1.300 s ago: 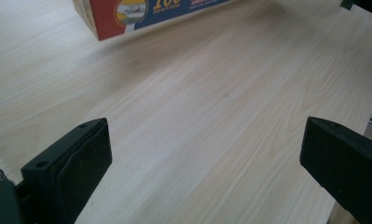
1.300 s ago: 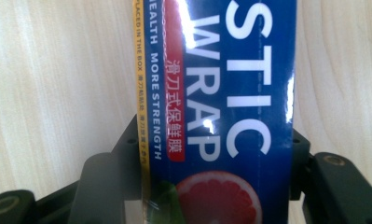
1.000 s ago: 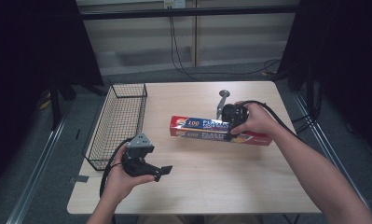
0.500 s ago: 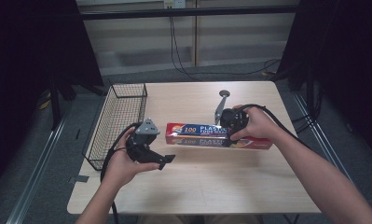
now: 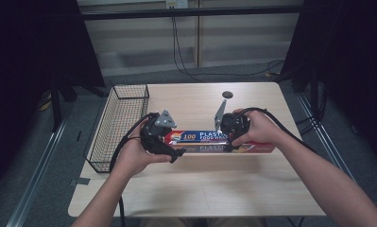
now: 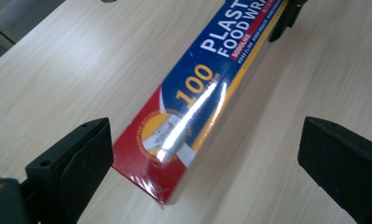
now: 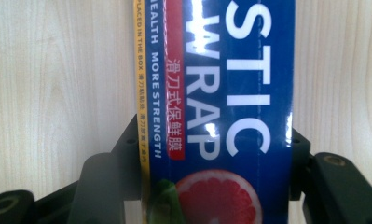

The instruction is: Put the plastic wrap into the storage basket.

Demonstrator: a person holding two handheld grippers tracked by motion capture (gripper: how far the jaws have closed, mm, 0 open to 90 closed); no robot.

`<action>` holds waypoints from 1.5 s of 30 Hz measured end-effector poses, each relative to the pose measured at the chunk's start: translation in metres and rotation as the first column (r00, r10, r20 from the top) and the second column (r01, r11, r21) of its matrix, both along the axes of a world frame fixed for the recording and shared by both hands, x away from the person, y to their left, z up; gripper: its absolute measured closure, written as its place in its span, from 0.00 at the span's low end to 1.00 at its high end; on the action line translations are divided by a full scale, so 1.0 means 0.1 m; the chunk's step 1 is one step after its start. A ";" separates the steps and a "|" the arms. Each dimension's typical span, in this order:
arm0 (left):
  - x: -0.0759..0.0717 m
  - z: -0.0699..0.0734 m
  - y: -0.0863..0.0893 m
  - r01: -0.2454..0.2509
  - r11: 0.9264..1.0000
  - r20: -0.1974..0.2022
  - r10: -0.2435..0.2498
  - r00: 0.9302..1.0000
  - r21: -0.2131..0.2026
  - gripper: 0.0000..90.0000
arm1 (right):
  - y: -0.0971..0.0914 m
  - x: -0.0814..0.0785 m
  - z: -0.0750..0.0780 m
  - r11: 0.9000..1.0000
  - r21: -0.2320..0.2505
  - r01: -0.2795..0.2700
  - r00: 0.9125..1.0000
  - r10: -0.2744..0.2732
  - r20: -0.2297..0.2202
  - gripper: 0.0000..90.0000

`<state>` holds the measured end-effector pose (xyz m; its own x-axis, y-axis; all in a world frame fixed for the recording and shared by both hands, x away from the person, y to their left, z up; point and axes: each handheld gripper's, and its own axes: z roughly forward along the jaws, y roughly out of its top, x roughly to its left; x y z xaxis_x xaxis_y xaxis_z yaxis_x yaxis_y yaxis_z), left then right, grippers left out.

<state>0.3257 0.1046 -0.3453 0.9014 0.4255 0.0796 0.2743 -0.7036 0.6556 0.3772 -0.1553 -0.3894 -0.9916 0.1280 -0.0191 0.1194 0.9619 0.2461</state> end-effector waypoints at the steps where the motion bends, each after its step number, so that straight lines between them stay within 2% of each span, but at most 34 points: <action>1: 0.01 0.00 -0.01 0.003 1.000 0.001 -0.003 1.000 0.004 0.04 | 0.01 -0.02 0.00 1.000 -0.005 0.014 1.000 -0.015 -0.012 0.48; 4: 0.03 -0.01 -0.05 0.027 0.999 -0.002 -0.027 1.000 0.028 0.04 | 0.02 -0.03 -0.01 1.000 -0.001 -0.011 1.000 0.011 -0.003 0.48; 5: 0.04 -0.01 -0.06 0.035 0.999 0.000 -0.035 0.999 0.034 0.04 | 0.03 -0.04 -0.01 1.000 -0.005 0.002 1.000 -0.002 -0.009 0.48; 6: 0.04 -0.03 -0.08 0.034 0.999 -0.003 -0.034 0.999 0.028 0.04 | 0.03 -0.03 -0.01 1.000 -0.003 -0.023 1.000 0.023 0.004 0.48; 9: 0.05 -0.05 -0.11 0.036 0.999 -0.014 -0.035 0.999 0.039 0.04 | 0.05 -0.05 0.01 1.000 -0.011 -0.018 1.000 0.018 -0.001 0.48; 11: 0.07 -0.07 -0.13 0.043 0.998 -0.013 -0.042 0.999 0.048 0.04 | 0.06 -0.05 0.02 0.999 -0.005 -0.034 0.999 0.034 0.003 0.48; 16: 0.10 -0.08 -0.18 0.072 0.995 -0.027 -0.070 0.997 0.073 0.04 | 0.07 -0.06 0.06 0.999 0.003 -0.042 0.999 0.041 0.010 0.48; 17: 0.10 -0.09 -0.19 0.062 0.996 -0.027 -0.061 0.998 0.064 0.04 | 0.08 -0.07 0.06 0.999 0.002 -0.042 0.999 0.042 0.007 0.48; 19: 0.11 -0.08 -0.22 0.082 0.993 -0.035 -0.080 0.996 0.080 0.04 | 0.09 -0.08 0.06 0.999 0.002 -0.047 0.999 0.047 0.009 0.48; 20: 0.10 -0.09 -0.24 0.081 0.994 -0.035 -0.079 0.996 0.074 0.04 | 0.10 -0.07 0.06 0.998 0.002 -0.063 0.998 0.063 0.006 0.48; 24: 0.11 -0.09 -0.29 0.102 0.990 -0.044 -0.098 0.994 0.099 0.04 | 0.12 -0.10 0.06 0.998 0.000 -0.063 0.998 0.063 0.002 0.48; 26: 0.11 -0.10 -0.32 0.093 0.992 -0.049 -0.089 0.995 0.090 0.04 | 0.12 -0.11 0.07 0.998 -0.005 -0.062 0.998 0.062 0.002 0.48; 28: 0.12 -0.11 -0.33 0.100 0.990 -0.053 -0.096 0.994 0.096 0.05 | 0.12 -0.11 0.07 0.998 -0.005 -0.059 0.998 0.059 0.006 0.48; 29: 0.13 -0.11 -0.35 0.119 0.986 -0.059 -0.113 0.992 0.113 0.05 | 0.12 -0.11 0.07 0.998 -0.003 -0.065 0.998 0.065 0.005 0.48; 32: 0.14 -0.14 -0.39 0.124 0.983 -0.066 -0.116 0.991 0.132 0.05 | 0.12 -0.11 0.07 0.997 0.006 -0.076 0.997 0.076 0.007 0.48; 36: 0.14 -0.18 -0.44 0.129 0.983 -0.066 -0.121 0.991 0.132 0.05 | 0.12 -0.13 0.07 0.997 0.001 -0.073 0.997 0.073 0.004 0.48; 40: 0.15 -0.21 -0.47 0.143 0.979 -0.081 -0.132 0.988 0.145 0.06 | 0.12 -0.13 0.07 0.997 -0.003 -0.078 0.997 0.078 0.004 0.48; 42: 0.16 -0.24 -0.50 0.161 0.975 -0.086 -0.149 0.985 0.152 0.08 | 0.13 -0.12 0.07 0.996 0.009 -0.092 0.996 0.092 0.009 0.48; 43: 0.16 -0.25 -0.52 0.180 0.971 -0.087 -0.167 0.982 0.160 0.09 | 0.13 -0.12 0.07 0.996 0.014 -0.092 0.996 0.092 0.006 0.48; 44: 0.16 -0.27 -0.54 0.180 0.971 -0.091 -0.167 0.982 0.157 0.09 | 0.13 -0.12 0.07 0.995 0.016 -0.093 0.996 0.093 0.005 0.48; 45: 0.17 -0.27 -0.55 0.190 0.968 -0.091 -0.177 0.980 0.163 0.11 | 0.14 -0.13 0.07 0.996 0.016 -0.090 0.996 0.090 0.003 0.48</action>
